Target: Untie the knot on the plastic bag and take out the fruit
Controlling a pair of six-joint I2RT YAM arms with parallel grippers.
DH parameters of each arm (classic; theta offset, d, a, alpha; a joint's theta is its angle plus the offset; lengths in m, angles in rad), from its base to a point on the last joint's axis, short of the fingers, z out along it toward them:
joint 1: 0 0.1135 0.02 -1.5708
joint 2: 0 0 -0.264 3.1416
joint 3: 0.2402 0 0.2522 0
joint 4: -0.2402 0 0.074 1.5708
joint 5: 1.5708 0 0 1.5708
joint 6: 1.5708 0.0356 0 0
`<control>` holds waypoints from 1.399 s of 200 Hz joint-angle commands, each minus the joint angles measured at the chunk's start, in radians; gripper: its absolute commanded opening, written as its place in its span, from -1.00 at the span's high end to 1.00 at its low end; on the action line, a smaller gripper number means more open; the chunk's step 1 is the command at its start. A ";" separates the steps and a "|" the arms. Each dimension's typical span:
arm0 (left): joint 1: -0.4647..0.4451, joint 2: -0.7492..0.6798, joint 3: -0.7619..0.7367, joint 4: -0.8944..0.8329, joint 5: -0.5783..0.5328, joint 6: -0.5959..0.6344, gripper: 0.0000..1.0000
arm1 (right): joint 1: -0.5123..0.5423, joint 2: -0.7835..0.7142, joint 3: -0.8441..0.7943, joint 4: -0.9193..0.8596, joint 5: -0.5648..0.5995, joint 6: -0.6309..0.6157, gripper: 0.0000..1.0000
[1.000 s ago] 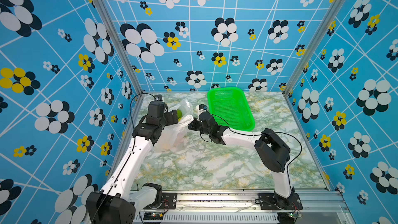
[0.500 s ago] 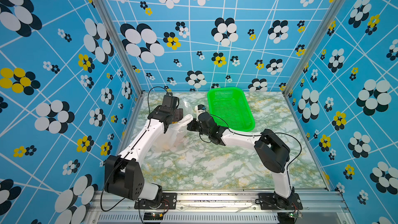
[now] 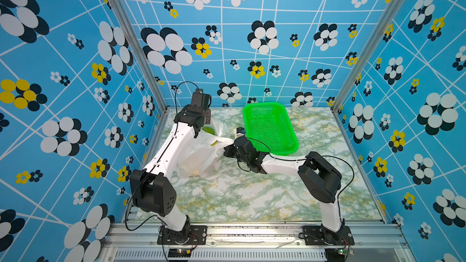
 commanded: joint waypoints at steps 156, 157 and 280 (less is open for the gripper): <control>-0.136 -0.264 -0.303 0.207 -0.134 0.114 1.00 | 0.051 0.069 -0.019 0.119 0.302 0.021 1.00; -0.137 -0.269 -0.310 0.205 -0.132 0.109 1.00 | 0.051 0.068 -0.023 0.120 0.303 0.021 1.00; -0.237 -0.503 -0.564 0.183 -0.098 -0.022 1.00 | 0.104 -0.082 -0.202 0.274 0.353 -0.324 -0.81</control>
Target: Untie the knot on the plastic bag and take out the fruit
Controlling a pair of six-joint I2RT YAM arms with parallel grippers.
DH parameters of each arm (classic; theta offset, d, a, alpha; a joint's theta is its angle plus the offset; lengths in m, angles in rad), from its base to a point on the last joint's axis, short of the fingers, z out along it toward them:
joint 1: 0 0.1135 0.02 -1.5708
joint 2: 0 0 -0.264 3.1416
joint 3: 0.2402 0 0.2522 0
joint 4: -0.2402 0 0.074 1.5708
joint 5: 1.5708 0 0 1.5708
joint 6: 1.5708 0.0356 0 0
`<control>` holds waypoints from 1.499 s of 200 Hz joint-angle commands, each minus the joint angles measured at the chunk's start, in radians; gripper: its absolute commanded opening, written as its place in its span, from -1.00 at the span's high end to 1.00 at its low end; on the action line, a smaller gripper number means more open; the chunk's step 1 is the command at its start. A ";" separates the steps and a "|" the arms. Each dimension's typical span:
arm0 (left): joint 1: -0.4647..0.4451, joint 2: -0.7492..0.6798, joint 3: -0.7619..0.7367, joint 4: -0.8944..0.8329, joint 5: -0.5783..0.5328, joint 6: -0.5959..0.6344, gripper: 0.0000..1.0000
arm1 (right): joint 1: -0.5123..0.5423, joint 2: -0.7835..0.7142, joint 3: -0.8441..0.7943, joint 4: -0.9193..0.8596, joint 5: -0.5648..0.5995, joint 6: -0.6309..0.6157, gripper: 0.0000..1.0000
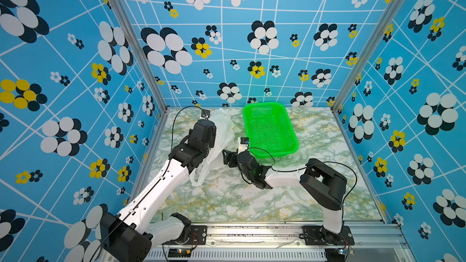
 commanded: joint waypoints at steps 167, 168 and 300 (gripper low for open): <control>0.003 -0.046 -0.063 -0.007 0.050 -0.065 1.00 | 0.277 0.037 -0.090 0.491 0.355 -0.775 -0.99; 0.003 -0.047 -0.064 -0.008 0.050 -0.065 1.00 | 0.278 0.038 -0.084 0.484 0.367 -0.775 -0.99; 0.008 -0.091 -0.102 0.029 0.053 -0.045 1.00 | 0.082 -0.197 -0.228 0.308 0.622 -0.692 0.27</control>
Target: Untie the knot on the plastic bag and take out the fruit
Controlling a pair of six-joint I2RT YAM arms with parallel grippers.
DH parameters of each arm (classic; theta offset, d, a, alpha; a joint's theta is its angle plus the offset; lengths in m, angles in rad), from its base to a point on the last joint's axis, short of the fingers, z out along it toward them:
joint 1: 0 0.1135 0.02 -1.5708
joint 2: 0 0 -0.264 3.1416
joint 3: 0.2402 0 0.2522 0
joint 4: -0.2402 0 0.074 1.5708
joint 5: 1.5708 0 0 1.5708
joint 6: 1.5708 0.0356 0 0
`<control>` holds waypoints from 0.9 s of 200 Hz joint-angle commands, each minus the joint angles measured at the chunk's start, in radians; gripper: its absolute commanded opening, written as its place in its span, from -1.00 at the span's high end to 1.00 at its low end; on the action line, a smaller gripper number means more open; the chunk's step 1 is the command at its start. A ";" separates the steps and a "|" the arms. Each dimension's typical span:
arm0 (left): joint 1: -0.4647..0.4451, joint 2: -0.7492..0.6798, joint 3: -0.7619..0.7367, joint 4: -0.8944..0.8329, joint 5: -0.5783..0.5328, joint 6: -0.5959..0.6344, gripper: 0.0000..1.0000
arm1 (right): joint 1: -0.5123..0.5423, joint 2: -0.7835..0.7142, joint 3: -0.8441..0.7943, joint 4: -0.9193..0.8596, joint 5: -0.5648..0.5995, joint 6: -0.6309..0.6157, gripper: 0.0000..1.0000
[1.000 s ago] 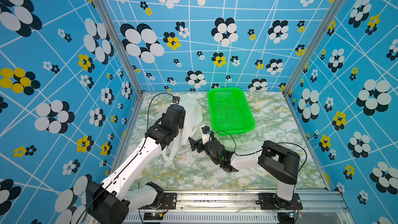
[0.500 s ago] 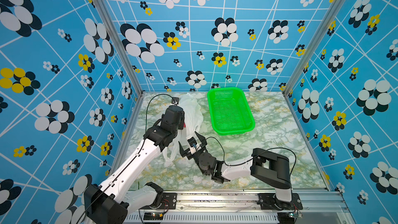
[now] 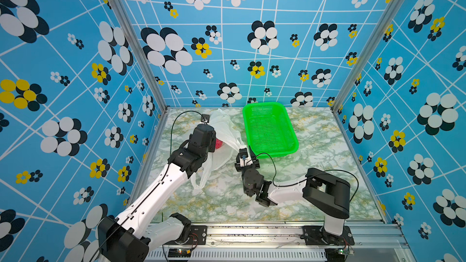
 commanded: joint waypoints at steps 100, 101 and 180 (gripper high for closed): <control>0.006 -0.053 -0.041 0.057 0.049 0.027 1.00 | -0.230 -0.259 -0.058 -0.458 -0.467 0.353 1.00; 0.006 -0.053 -0.041 0.058 0.050 0.027 1.00 | -0.232 -0.262 -0.059 -0.460 -0.470 0.354 1.00; 0.007 -0.036 -0.048 0.067 0.008 0.038 1.00 | -0.371 -0.432 -0.005 -0.922 -0.726 0.525 1.00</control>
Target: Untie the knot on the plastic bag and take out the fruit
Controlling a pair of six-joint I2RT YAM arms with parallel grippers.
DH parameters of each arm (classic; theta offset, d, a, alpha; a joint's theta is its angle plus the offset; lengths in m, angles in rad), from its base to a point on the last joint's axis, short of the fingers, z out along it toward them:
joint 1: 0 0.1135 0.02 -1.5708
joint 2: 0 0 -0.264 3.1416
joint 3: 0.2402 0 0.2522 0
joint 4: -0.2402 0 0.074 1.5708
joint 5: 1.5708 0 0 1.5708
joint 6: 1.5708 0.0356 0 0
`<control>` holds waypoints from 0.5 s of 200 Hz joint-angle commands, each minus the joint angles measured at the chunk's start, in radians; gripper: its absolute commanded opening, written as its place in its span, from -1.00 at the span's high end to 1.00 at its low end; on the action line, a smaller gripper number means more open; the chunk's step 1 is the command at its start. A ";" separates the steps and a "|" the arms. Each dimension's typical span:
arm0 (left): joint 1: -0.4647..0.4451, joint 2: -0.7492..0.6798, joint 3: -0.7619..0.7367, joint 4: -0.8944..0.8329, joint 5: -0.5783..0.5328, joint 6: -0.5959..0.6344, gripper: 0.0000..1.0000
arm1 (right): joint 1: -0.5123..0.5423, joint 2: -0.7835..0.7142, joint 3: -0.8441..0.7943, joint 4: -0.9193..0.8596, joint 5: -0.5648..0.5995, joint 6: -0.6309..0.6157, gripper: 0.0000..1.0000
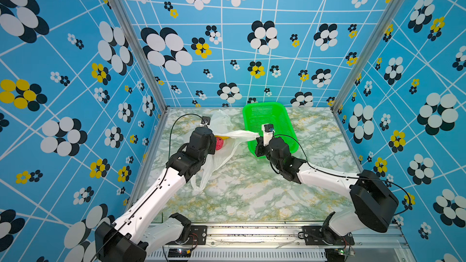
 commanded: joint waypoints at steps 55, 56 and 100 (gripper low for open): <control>0.008 -0.047 -0.034 0.052 0.040 -0.010 1.00 | -0.022 -0.063 0.085 -0.414 0.132 0.027 1.00; 0.008 -0.049 -0.036 0.057 0.046 -0.011 1.00 | -0.023 -0.060 0.090 -0.418 0.131 0.027 0.99; 0.009 -0.100 -0.070 0.131 0.161 -0.054 1.00 | -0.056 0.029 0.152 -0.438 0.075 0.036 0.25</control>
